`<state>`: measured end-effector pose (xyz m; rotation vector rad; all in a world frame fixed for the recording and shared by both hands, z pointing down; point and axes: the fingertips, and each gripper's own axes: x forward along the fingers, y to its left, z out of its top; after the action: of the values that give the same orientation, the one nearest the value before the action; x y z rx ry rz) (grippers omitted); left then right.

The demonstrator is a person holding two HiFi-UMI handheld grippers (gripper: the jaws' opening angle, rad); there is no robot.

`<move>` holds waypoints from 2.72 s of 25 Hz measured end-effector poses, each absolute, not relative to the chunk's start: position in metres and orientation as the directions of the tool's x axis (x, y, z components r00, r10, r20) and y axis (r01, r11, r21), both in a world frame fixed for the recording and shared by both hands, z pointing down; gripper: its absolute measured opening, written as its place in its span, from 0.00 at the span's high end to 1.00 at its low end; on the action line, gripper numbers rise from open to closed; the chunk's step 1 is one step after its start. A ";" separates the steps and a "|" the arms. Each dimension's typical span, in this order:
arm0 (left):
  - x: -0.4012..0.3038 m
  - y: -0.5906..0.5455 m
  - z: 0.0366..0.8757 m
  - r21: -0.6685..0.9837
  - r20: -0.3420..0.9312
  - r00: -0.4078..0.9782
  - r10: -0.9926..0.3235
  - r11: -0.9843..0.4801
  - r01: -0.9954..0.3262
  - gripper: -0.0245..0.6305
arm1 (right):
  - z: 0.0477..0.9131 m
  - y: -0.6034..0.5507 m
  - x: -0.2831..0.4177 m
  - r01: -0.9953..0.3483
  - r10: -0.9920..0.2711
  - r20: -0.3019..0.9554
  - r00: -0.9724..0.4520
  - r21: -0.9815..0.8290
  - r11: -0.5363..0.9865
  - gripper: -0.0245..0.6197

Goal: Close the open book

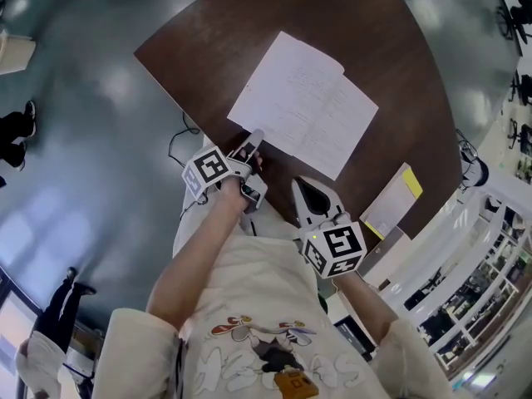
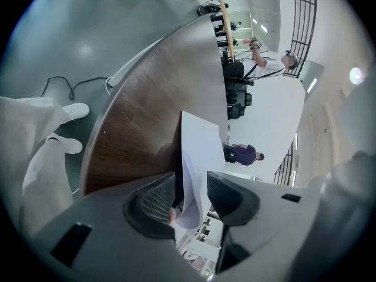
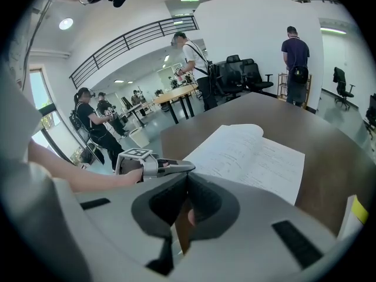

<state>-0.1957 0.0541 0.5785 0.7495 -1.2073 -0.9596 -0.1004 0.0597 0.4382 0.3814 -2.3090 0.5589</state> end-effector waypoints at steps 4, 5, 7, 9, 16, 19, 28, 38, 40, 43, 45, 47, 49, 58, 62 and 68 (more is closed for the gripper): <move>-0.199 0.054 0.582 0.887 0.415 0.055 -0.908 0.418 0.197 0.70 | 0.440 0.064 -0.096 -0.418 -0.104 0.706 -0.700 -0.287 0.862 0.95; -0.202 0.053 0.583 0.889 0.412 0.049 -0.910 0.413 0.198 0.70 | 0.441 0.065 -0.095 -0.417 -0.103 0.706 -0.701 -0.288 0.862 0.95; -0.205 0.052 0.585 0.890 0.413 0.041 -0.910 0.413 0.191 0.70 | 0.443 0.067 -0.093 -0.415 -0.102 0.705 -0.702 -0.288 0.863 0.95; -0.206 0.053 0.588 0.885 0.429 0.041 -0.902 0.429 0.179 0.76 | 0.443 0.068 -0.090 -0.417 -0.104 0.704 -0.703 -0.289 0.861 0.95; -0.203 0.056 0.596 0.884 0.441 0.044 -0.896 0.442 0.154 0.90 | 0.445 0.068 -0.082 -0.430 -0.114 0.704 -0.701 -0.290 0.855 0.95; -0.203 0.055 0.592 0.900 0.415 0.041 -0.909 0.416 0.133 0.91 | 0.446 0.068 -0.080 -0.437 -0.117 0.706 -0.699 -0.291 0.851 0.95; -0.207 0.053 0.544 0.938 0.348 0.079 -0.934 0.345 -0.041 0.93 | 0.430 0.075 -0.087 -0.453 -0.138 0.691 -0.709 -0.297 0.841 0.95; -0.195 0.051 0.500 0.911 0.352 0.192 -0.916 0.289 -0.294 0.93 | 0.413 0.071 -0.085 -0.513 -0.204 0.667 -0.717 -0.306 0.802 0.95; -0.187 0.048 0.499 0.899 0.363 0.215 -0.907 0.280 -0.338 0.93 | 0.416 0.067 -0.080 -0.524 -0.216 0.664 -0.716 -0.307 0.795 0.95; -0.171 0.042 0.496 0.877 0.378 0.248 -0.892 0.259 -0.405 0.93 | 0.420 0.059 -0.070 -0.543 -0.232 0.663 -0.712 -0.309 0.781 0.95; -0.158 0.040 0.498 0.857 0.397 0.274 -0.876 0.247 -0.452 0.93 | 0.426 0.055 -0.060 -0.560 -0.243 0.666 -0.705 -0.312 0.768 0.95; -0.144 0.039 0.501 0.838 0.414 0.300 -0.859 0.231 -0.494 0.93 | 0.434 0.051 -0.050 -0.578 -0.253 0.671 -0.697 -0.316 0.753 0.95; -0.134 0.036 0.501 0.819 0.427 0.322 -0.845 0.210 -0.535 0.93 | 0.437 0.046 -0.044 -0.594 -0.267 0.672 -0.690 -0.317 0.739 0.95; -0.098 0.027 0.489 0.699 0.488 0.410 -0.770 0.064 -0.712 0.93 | 0.440 0.033 -0.018 -0.681 -0.361 0.661 -0.658 -0.316 0.660 0.95; -0.082 0.021 0.487 0.650 0.519 0.441 -0.732 0.003 -0.760 0.93 | 0.441 0.028 -0.001 -0.721 -0.403 0.660 -0.634 -0.316 0.617 0.95; -0.062 0.008 0.486 0.565 0.576 0.471 -0.668 -0.090 -0.820 0.93 | 0.442 0.022 0.017 -0.769 -0.455 0.657 -0.601 -0.322 0.552 0.95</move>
<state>-0.0621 0.0076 0.4857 1.8179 -1.2572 0.2114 0.0174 0.0219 0.4423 0.9851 -2.2812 0.8215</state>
